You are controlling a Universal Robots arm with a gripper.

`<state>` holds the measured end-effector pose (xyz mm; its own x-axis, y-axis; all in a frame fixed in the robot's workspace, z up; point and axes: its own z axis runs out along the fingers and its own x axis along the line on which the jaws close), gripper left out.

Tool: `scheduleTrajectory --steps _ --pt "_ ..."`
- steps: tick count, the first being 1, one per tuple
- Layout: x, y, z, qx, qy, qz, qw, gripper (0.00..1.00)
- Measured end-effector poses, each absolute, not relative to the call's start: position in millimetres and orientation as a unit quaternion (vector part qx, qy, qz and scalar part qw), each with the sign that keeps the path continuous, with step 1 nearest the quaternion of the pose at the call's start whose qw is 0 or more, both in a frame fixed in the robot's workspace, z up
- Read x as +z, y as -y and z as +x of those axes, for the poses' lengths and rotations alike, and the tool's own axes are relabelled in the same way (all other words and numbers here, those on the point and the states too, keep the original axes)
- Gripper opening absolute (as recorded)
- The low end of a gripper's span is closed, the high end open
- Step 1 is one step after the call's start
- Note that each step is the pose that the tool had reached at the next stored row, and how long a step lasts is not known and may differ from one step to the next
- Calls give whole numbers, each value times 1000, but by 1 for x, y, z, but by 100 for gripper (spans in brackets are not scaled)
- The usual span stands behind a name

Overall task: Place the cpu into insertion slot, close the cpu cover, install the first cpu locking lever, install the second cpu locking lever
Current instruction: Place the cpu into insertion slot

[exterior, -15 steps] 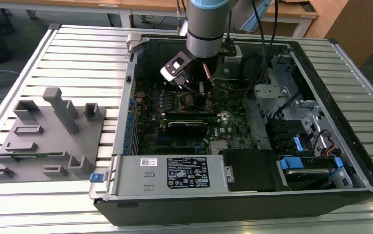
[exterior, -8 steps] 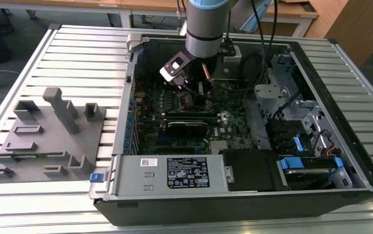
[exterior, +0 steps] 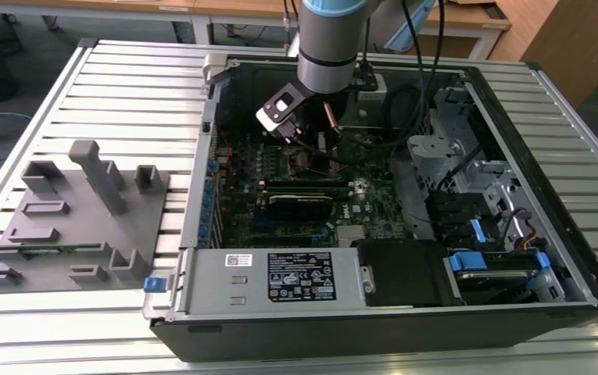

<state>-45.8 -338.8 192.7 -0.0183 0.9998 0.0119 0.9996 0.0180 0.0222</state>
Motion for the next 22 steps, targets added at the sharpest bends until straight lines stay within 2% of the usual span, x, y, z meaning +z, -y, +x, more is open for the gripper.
scheduleTrajectory --steps 22 --pt "196 339 -46 12 -693 720 4 54"
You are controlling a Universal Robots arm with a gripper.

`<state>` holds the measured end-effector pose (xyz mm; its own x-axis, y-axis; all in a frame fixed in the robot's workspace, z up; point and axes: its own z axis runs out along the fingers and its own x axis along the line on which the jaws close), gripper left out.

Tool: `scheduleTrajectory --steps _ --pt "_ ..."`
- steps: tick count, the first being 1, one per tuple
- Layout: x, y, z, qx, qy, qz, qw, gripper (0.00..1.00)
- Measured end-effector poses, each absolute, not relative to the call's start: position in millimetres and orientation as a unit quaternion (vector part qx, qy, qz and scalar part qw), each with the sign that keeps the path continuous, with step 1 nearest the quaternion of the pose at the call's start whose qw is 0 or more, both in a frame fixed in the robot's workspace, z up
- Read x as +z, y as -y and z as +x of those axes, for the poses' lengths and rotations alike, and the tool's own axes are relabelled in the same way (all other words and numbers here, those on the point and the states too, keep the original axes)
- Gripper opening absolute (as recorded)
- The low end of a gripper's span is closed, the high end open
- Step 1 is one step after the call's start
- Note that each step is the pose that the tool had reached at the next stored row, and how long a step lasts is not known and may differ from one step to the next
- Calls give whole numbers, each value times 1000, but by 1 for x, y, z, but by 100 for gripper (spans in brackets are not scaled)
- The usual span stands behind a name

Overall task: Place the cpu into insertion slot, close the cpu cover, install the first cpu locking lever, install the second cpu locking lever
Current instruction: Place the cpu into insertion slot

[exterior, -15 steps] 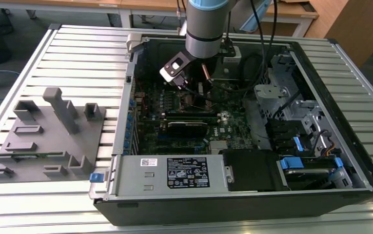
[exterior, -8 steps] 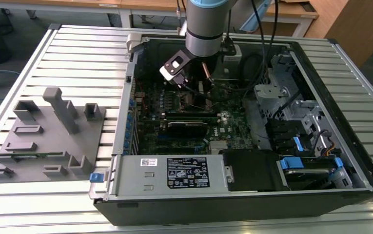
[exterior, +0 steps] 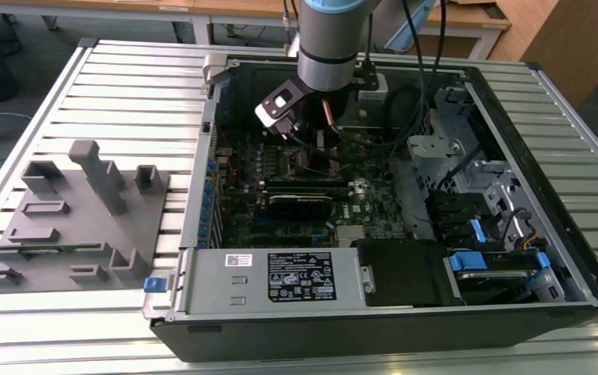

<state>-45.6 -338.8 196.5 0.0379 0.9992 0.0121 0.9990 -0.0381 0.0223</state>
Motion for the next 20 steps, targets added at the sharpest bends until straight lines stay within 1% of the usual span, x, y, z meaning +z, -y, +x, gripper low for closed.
scheduleTrajectory --steps 16,20 --pt "195 339 -46 12 -694 720 4 54" --pt "194 339 -45 16 -694 720 7 54"
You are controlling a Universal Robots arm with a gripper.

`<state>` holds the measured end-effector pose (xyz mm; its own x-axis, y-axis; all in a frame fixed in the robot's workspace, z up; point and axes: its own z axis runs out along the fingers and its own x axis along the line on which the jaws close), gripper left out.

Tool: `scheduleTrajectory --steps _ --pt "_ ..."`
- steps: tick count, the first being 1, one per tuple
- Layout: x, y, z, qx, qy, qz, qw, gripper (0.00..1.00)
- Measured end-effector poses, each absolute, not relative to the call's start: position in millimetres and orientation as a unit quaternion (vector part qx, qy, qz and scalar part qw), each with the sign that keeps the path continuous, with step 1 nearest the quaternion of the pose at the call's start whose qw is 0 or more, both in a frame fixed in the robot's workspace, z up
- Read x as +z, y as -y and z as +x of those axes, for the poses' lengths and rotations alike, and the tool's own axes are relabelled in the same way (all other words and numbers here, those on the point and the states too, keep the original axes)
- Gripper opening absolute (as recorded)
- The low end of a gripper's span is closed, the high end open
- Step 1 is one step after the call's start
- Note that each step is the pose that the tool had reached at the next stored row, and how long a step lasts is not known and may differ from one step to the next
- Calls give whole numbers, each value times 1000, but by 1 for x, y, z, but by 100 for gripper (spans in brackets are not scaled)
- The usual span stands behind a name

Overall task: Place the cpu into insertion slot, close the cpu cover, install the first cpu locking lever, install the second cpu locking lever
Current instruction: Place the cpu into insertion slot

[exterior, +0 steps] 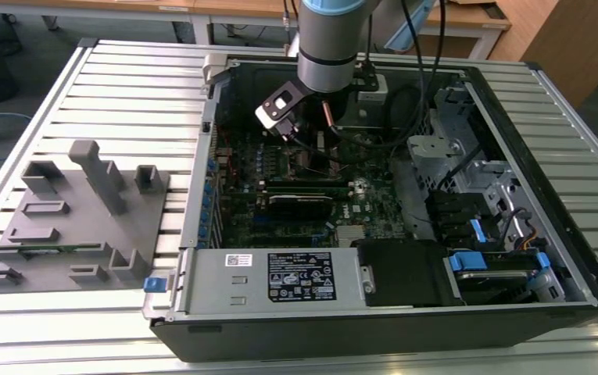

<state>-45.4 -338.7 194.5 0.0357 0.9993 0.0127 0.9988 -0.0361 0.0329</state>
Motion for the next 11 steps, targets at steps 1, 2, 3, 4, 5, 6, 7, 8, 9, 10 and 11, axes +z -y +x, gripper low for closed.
scheduleTrajectory --steps 1,2,3,4,5,6,7,8,9,10,11 --pt "195 339 -45 16 -694 720 8 54" --pt "195 339 -45 16 -694 720 8 54" --pt "195 339 -46 16 -694 720 8 54" --pt "195 339 -46 16 -694 720 8 54" --pt "195 339 -46 16 -694 720 8 54" --pt "194 339 -46 16 -694 720 8 54" --pt "194 339 -46 16 -694 720 8 54" --pt "194 339 -46 16 -694 720 8 54" --pt "194 339 -46 16 -694 720 8 54" --pt "194 339 -46 16 -694 720 8 54" --pt "194 339 -46 16 -694 720 8 54"
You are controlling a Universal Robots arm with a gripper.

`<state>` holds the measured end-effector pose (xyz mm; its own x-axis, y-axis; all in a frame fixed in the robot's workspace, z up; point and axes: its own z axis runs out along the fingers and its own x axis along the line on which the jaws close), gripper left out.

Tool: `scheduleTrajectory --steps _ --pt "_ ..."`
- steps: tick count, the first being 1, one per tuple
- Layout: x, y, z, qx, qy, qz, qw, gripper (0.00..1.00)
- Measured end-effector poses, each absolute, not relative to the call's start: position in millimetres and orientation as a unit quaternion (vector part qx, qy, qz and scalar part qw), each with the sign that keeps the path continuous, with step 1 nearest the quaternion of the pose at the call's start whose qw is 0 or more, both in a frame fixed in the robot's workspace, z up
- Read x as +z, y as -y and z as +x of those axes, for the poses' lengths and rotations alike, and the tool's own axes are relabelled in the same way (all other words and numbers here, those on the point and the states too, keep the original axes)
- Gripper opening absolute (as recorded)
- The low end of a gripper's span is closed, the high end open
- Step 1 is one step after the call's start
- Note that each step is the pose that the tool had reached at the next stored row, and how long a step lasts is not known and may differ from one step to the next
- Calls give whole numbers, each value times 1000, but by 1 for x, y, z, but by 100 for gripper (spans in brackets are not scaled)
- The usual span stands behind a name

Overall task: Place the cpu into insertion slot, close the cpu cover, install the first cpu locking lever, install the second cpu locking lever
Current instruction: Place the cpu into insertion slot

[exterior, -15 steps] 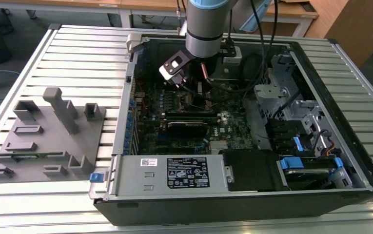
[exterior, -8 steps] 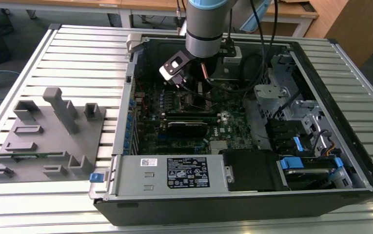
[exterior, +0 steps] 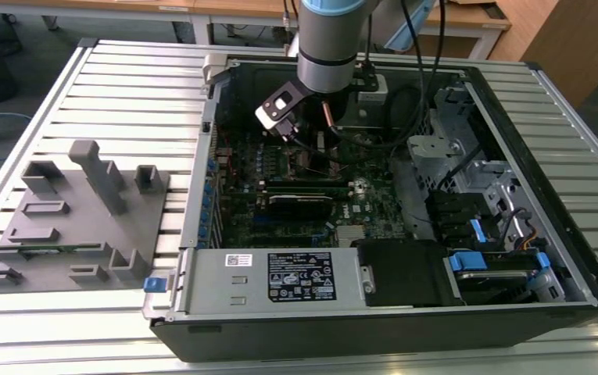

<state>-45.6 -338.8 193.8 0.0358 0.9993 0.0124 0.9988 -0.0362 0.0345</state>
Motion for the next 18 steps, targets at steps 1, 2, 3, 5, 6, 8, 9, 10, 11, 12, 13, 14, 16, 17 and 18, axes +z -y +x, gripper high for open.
scheduleTrajectory --steps 1,2,3,5,6,8,9,10,11,12,13,14,16,17,18 --pt "194 339 -46 16 -694 720 8 54" --pt "194 339 -46 16 -694 720 8 54" --pt "194 339 -46 16 -695 719 8 54" --pt "193 339 -46 16 -696 718 8 54" --pt "193 339 -46 16 -697 717 8 54" --pt "193 339 -46 17 -699 715 8 54" --pt "193 339 -46 17 -699 715 8 54" --pt "193 339 -46 17 -699 715 8 54" --pt "193 339 -46 17 -699 715 8 54" --pt "193 339 -46 17 -699 715 8 54" --pt "193 339 -46 17 -699 715 8 54" --pt "193 339 -46 17 -699 715 8 54" --pt "192 339 -46 16 -699 714 8 54" --pt "192 339 -46 16 -699 714 8 54" --pt "192 339 -46 16 -699 714 8 54"
